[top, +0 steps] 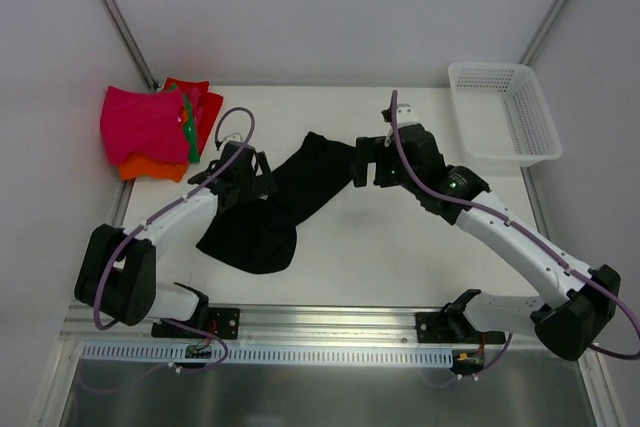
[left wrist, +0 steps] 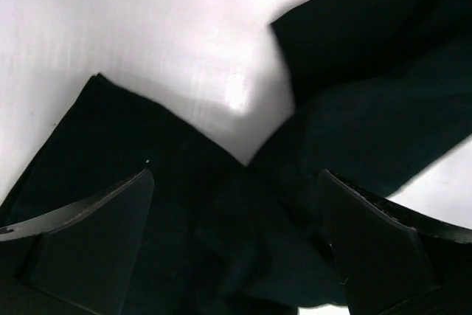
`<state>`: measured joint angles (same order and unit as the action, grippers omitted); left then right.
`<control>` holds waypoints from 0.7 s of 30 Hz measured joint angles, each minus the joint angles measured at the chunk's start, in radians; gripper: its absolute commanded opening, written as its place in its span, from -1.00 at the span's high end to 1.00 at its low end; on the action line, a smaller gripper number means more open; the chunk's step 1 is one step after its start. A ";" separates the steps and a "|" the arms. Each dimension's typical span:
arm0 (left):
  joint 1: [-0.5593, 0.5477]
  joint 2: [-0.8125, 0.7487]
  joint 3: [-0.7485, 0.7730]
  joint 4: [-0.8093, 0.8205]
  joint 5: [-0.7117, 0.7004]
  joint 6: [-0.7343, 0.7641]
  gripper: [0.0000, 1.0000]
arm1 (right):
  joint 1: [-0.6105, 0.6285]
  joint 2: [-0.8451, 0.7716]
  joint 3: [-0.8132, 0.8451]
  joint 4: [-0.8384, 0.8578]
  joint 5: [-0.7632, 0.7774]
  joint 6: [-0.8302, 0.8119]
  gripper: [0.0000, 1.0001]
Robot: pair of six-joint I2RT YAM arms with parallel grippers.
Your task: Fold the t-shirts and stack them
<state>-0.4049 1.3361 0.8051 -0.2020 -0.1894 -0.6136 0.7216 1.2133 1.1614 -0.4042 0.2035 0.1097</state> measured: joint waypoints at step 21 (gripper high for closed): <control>0.034 0.261 0.045 -0.008 0.186 -0.047 1.00 | -0.015 -0.287 -0.196 -0.010 0.023 0.065 -0.99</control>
<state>-0.3706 1.5970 0.8497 -0.2096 -0.0036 -0.6609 0.7063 0.9264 0.9653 -0.4141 0.2268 0.1745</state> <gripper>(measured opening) 0.025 0.993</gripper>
